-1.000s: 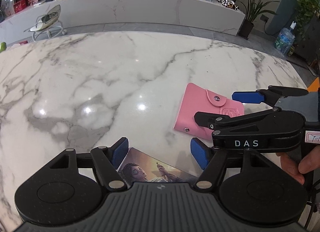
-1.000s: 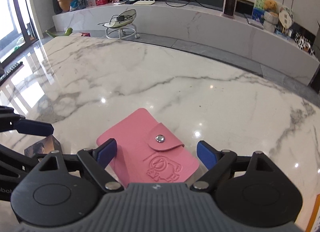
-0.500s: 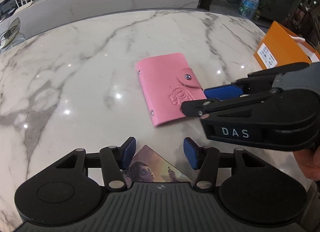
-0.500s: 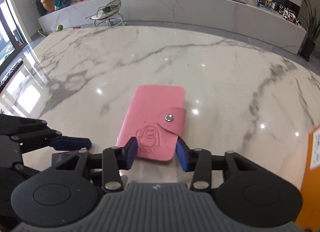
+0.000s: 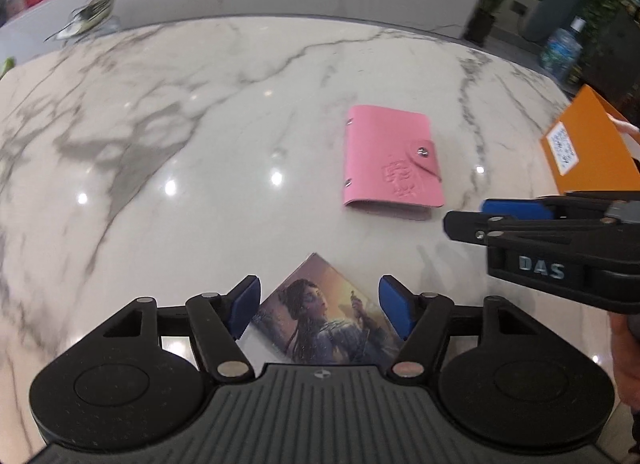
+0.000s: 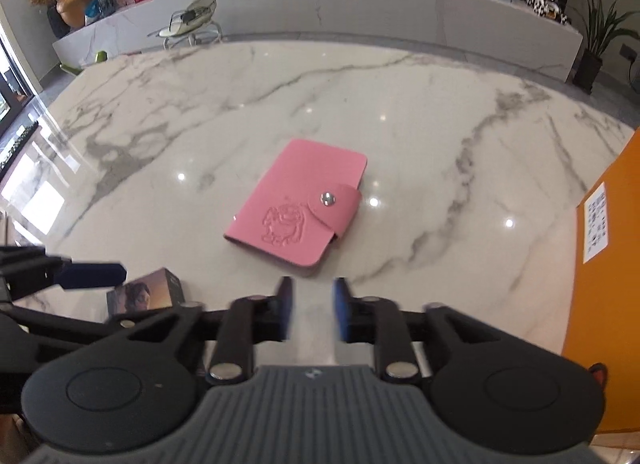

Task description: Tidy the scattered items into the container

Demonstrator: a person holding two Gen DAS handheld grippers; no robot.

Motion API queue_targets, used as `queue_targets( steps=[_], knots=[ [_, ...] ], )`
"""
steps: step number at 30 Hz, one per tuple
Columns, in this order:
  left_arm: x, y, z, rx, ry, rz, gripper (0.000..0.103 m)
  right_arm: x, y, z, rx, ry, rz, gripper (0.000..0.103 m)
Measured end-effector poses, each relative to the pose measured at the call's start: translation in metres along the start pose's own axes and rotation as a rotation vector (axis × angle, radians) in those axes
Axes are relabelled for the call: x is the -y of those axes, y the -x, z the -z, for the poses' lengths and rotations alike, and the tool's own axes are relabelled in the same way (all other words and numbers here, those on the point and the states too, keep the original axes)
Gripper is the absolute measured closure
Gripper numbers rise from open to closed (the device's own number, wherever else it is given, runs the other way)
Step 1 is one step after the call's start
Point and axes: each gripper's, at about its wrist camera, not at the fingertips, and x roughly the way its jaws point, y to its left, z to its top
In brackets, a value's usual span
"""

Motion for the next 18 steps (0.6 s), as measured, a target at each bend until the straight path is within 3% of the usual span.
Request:
queue_targets(
  steps=[7, 13, 18],
  knots=[
    [-0.004, 0.008, 0.005, -0.050, 0.101, -0.057, 0.026, 0.000, 0.018, 0.007, 0.009, -0.003, -0.008, 0.062],
    [-0.007, 0.027, 0.007, -0.038, 0.174, -0.065, 0.026, -0.003, 0.027, 0.017, 0.009, 0.010, -0.038, 0.059],
    [-0.010, 0.025, 0.016, -0.098, 0.261, -0.006, 0.026, -0.012, 0.027, 0.022, 0.005, 0.038, -0.058, 0.062]
  ],
)
